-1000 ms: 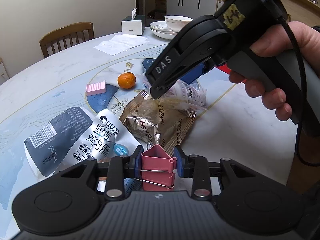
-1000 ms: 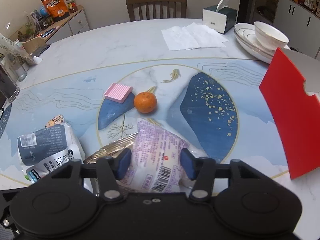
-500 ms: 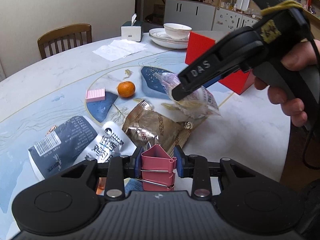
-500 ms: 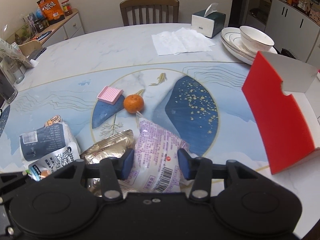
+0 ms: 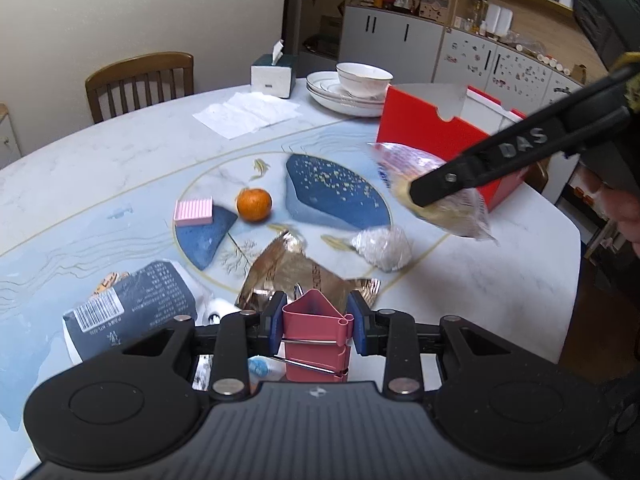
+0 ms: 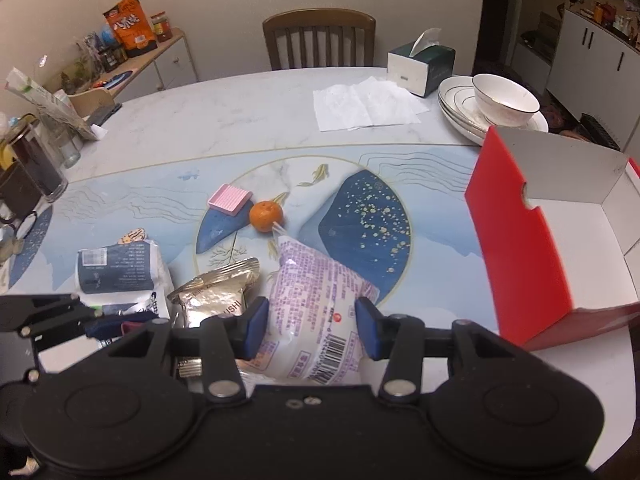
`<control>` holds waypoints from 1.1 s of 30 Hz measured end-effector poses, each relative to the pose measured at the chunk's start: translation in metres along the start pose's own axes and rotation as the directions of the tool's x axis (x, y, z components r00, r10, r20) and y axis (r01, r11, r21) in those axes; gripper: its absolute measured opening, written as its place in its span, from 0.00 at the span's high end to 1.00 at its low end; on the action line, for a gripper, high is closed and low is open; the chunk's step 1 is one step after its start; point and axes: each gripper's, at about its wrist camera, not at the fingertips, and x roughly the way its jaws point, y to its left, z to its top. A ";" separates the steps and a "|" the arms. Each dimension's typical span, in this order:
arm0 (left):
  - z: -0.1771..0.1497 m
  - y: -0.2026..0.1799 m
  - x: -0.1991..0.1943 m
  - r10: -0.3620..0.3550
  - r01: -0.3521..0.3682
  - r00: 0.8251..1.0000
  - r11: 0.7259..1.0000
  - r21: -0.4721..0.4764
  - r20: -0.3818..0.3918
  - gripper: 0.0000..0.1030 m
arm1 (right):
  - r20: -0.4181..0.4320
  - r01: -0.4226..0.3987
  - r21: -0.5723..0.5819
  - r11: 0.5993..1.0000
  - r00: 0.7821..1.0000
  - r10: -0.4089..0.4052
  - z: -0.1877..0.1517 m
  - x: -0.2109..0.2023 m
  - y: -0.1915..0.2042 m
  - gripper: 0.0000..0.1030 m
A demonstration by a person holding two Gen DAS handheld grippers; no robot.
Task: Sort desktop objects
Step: 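Carry the pink clip and bread bag into the red shoebox with both tools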
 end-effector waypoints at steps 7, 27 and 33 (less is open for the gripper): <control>0.023 -0.018 -0.004 0.062 -0.061 0.998 0.997 -0.057 0.015 0.70 | 0.013 -0.057 -0.011 0.998 0.998 0.057 0.006 -0.026 -0.038 0.55; 0.114 -0.124 0.029 0.099 -0.098 0.989 0.995 -0.008 0.108 0.70 | 0.072 -0.060 -0.010 0.998 0.996 0.061 0.024 -0.064 -0.173 0.55; 0.138 -0.155 0.051 0.072 -0.076 0.990 0.997 0.027 0.120 0.70 | 0.092 -0.016 0.020 1.000 0.996 0.014 0.023 -0.065 -0.218 0.55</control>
